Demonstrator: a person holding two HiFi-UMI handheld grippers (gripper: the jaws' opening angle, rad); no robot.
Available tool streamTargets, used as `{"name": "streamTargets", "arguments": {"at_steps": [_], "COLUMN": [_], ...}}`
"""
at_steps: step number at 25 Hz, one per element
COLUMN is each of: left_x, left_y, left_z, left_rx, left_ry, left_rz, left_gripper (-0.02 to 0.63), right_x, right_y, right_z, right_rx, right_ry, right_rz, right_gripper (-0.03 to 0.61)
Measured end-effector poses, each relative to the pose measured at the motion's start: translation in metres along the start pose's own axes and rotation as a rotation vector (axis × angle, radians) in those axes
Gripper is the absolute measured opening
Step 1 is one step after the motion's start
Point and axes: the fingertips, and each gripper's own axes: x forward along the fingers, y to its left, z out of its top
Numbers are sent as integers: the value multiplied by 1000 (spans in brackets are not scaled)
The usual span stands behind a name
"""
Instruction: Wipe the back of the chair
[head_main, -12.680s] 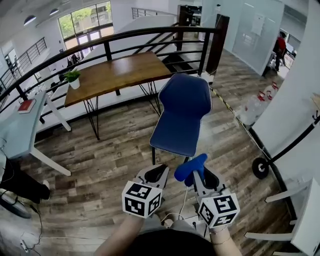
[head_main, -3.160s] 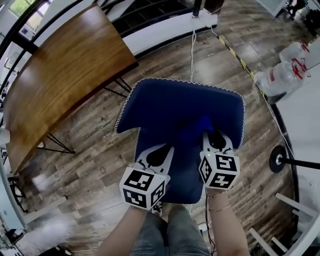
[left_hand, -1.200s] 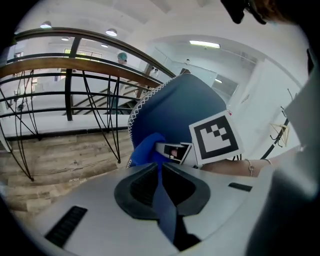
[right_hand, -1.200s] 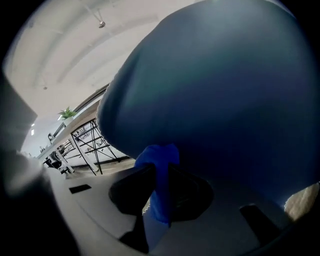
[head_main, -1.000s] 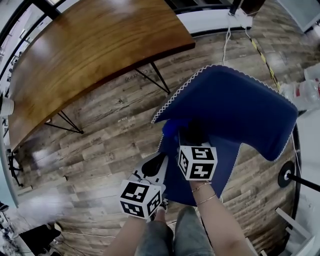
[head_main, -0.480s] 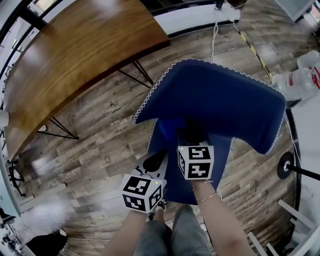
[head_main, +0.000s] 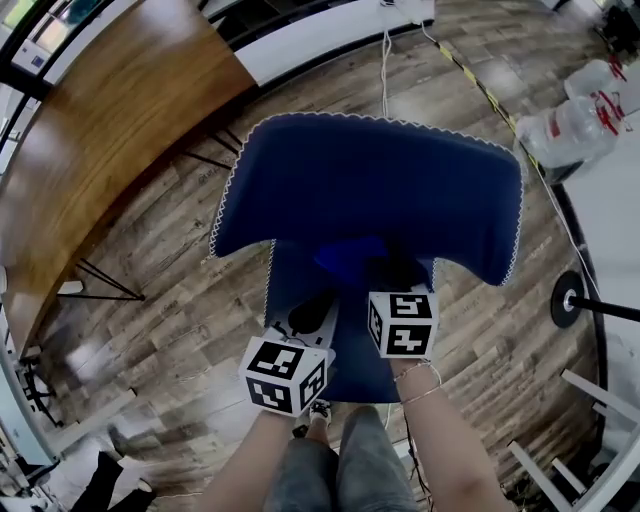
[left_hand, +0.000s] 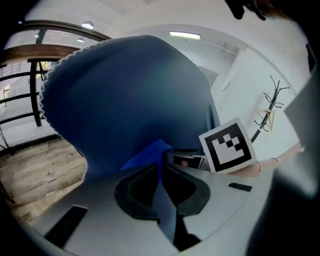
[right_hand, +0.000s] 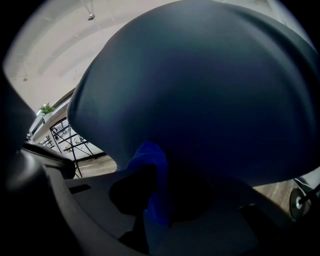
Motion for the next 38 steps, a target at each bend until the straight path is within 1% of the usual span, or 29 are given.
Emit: {"name": "streamTargets", "arguments": {"at_steps": [7, 13, 17, 21, 25, 30, 34, 38], "left_x": [27, 45, 51, 54, 51, 33, 9, -23], "left_y": [-32, -57, -67, -70, -70, -66, -64, -66], "left_z": [3, 5, 4, 3, 4, 15, 23, 35], "left_rx": [48, 72, 74, 73, 71, 79, 87, 103], "left_ry": [28, 44, 58, 71, 70, 36, 17, -3], "left_rz": [-68, -113, -135, -149, -139, -115, -111, -101], "left_gripper": [37, 37, 37, 37, 37, 37, 37, 37], "right_x": [-26, -49, -62, -69, -76, -93, -119, -149], "right_y": [-58, -96, -114, -121, -117, -97, -75, -50], "right_z": [-17, -29, -37, -41, -36, -20, 2, 30], "right_rx": [70, 125, 179, 222, 221, 230, 225, 184], "right_ry": [1, -2, -3, -9, -26, -77, -120, -161], "right_rz": [-95, -167, -207, -231, -212, -158, -105, -39], "right_gripper": [81, 83, 81, 81, 81, 81, 81, 81]}}
